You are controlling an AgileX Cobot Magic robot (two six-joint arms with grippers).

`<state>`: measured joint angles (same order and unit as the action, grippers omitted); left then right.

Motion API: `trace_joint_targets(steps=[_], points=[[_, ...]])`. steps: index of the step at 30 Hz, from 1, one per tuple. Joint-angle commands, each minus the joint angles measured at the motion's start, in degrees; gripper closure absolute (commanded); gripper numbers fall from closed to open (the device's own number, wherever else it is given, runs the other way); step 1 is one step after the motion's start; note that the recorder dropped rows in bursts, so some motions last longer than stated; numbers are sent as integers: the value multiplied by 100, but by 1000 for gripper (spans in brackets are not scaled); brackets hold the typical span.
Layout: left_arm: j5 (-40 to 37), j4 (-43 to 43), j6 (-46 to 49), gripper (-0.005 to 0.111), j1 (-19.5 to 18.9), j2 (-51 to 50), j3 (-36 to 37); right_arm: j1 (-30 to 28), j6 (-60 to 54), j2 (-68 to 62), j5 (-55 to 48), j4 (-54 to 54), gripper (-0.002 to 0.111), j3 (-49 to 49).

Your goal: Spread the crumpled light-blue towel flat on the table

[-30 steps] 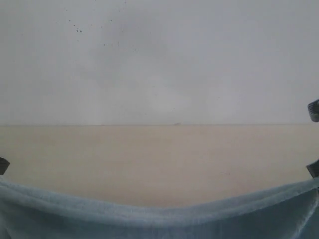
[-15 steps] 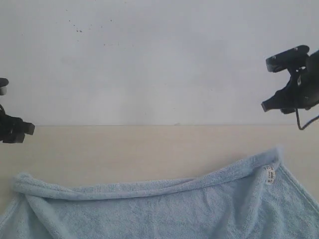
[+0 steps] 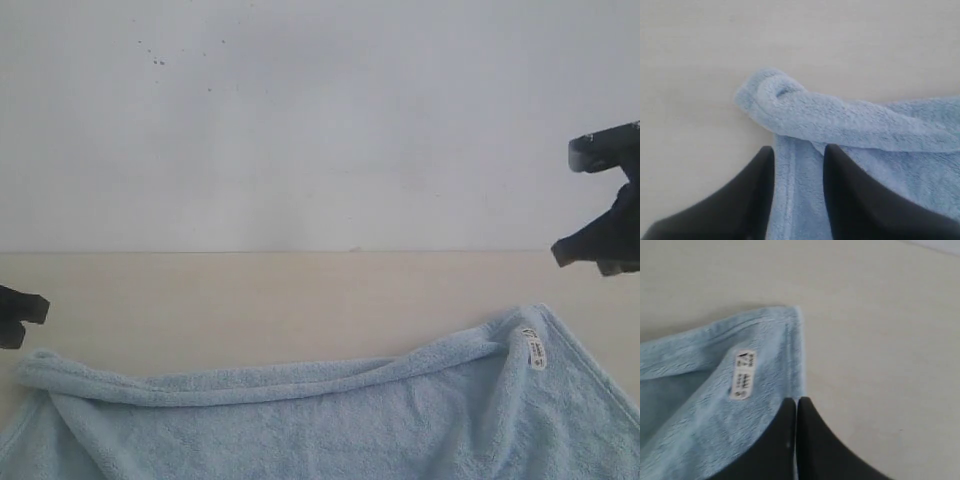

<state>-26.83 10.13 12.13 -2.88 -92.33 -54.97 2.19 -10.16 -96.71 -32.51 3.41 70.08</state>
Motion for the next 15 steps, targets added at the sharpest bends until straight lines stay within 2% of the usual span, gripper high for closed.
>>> trace_joint_targets(steps=[1, 3, 9, 15], points=[[129, 1053, 1008, 75, 29, 231, 336, 246, -2196, 132, 267, -2261, 108, -590], [75, 1318, 1289, 72, 29, 231, 384, 545, -2719, 8, 139, -2726, 108, -615], [125, 1321, 1456, 60, 29, 187, 397, 1199, -2672, -462, 106, -2729, 108, -615], [142, 1321, 1512, 60, 29, -243, 397, 1615, -2806, -942, 116, -2729, 108, -615]])
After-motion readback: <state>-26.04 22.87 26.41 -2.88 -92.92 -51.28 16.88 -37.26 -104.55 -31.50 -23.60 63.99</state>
